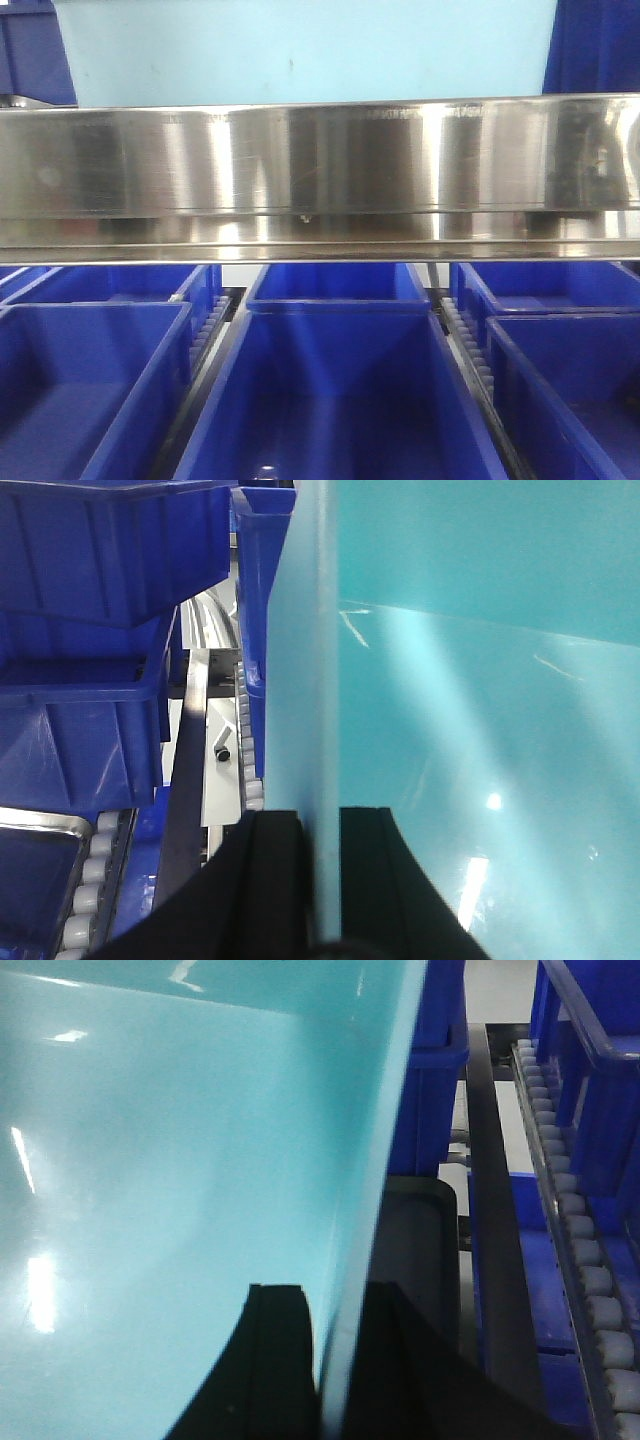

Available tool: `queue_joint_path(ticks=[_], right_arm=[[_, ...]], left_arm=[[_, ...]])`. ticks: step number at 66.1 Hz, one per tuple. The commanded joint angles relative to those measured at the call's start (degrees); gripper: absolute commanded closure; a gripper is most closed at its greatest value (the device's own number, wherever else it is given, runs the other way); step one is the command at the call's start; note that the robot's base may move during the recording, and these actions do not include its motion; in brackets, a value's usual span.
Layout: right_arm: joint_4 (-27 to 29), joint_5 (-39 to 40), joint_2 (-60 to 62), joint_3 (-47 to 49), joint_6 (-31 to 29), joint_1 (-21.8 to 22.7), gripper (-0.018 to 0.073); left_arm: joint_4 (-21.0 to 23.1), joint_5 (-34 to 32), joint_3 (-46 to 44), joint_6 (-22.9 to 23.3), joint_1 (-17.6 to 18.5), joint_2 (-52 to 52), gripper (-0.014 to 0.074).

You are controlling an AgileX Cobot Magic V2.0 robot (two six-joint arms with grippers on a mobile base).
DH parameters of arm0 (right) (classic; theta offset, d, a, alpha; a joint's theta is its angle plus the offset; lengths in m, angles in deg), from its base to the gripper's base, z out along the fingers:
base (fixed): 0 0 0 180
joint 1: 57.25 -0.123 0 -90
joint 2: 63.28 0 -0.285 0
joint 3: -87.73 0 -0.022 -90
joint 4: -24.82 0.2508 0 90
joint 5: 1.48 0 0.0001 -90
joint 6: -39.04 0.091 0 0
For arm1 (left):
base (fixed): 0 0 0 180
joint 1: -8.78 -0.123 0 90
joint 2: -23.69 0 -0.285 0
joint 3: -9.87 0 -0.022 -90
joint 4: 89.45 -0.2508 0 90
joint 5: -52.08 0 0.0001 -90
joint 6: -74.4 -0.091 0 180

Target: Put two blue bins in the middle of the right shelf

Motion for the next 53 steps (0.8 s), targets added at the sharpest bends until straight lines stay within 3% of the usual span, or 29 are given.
queue_joint_path(ticks=[1,19,53], right_arm=[[0.89,3.20,0.09,0.38,-1.18,-0.41,0.0725],[0.89,14.07,0.09,0.38,-1.18,-0.41,0.0725],[0.89,7.08,0.09,0.38,-1.18,-0.41,0.0725]], left_arm=[[4.50,-4.86,-0.85,0.70,0.86,-0.85,0.0707],[4.50,-0.05,-0.85,0.70,0.86,-0.85,0.0707],[4.70,3.76,-0.85,0.70,0.86,4.07,0.0707]])
